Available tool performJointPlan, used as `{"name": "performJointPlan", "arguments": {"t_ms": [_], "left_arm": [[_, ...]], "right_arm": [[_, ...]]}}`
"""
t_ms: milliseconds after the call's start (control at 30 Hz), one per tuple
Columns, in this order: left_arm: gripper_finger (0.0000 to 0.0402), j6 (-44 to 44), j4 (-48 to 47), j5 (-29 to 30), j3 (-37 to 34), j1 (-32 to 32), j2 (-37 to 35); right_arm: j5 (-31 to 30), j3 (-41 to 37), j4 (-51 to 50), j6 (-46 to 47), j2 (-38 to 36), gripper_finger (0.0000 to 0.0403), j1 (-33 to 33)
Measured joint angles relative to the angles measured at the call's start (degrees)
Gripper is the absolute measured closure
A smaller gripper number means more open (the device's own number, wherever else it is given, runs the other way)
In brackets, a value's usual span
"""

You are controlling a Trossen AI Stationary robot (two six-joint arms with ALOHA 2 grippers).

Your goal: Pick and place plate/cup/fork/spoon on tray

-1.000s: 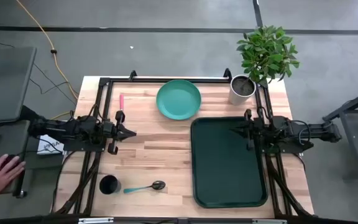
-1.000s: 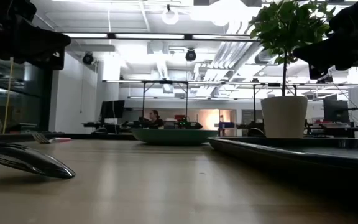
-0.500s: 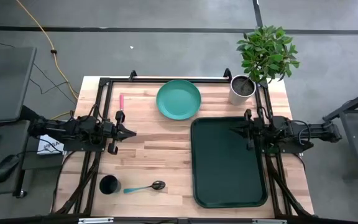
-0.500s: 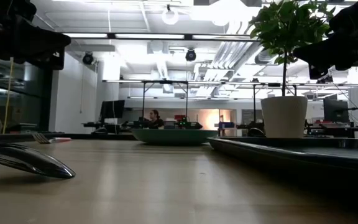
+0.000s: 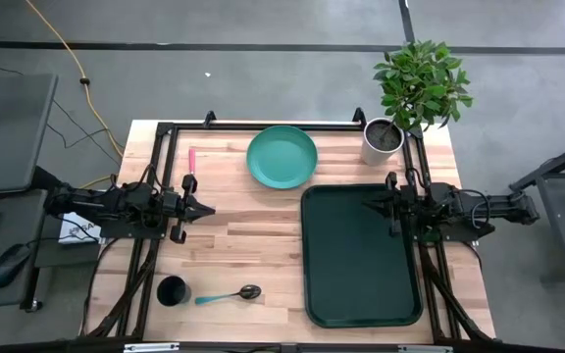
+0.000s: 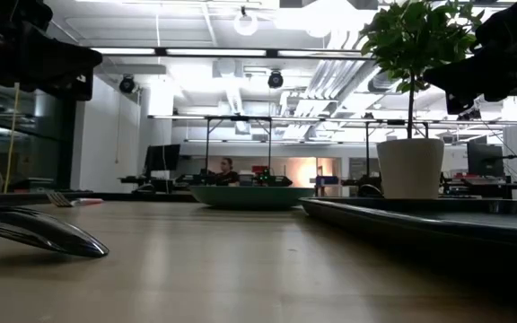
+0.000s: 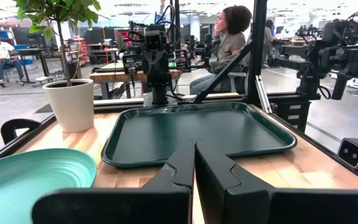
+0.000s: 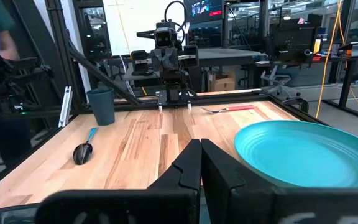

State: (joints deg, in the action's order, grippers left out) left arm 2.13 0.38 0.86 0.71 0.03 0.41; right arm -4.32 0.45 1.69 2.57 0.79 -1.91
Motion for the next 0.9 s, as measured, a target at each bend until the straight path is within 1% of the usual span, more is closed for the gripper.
{"name": "performJointPlan", "arguments": {"t_ms": [800, 900], "left_arm": [[0.0401, 0.0, 0.0, 0.0, 0.0, 0.0, 0.0], [0.0401, 0.3, 3.5, 0.0, -0.1, 0.0, 0.1]], "right_arm": [[0.0, 0.0, 0.0, 0.0, 0.0, 0.0402, 0.0], [0.0, 0.0, 0.0, 0.0, 0.0, 0.0402, 0.0]]}}
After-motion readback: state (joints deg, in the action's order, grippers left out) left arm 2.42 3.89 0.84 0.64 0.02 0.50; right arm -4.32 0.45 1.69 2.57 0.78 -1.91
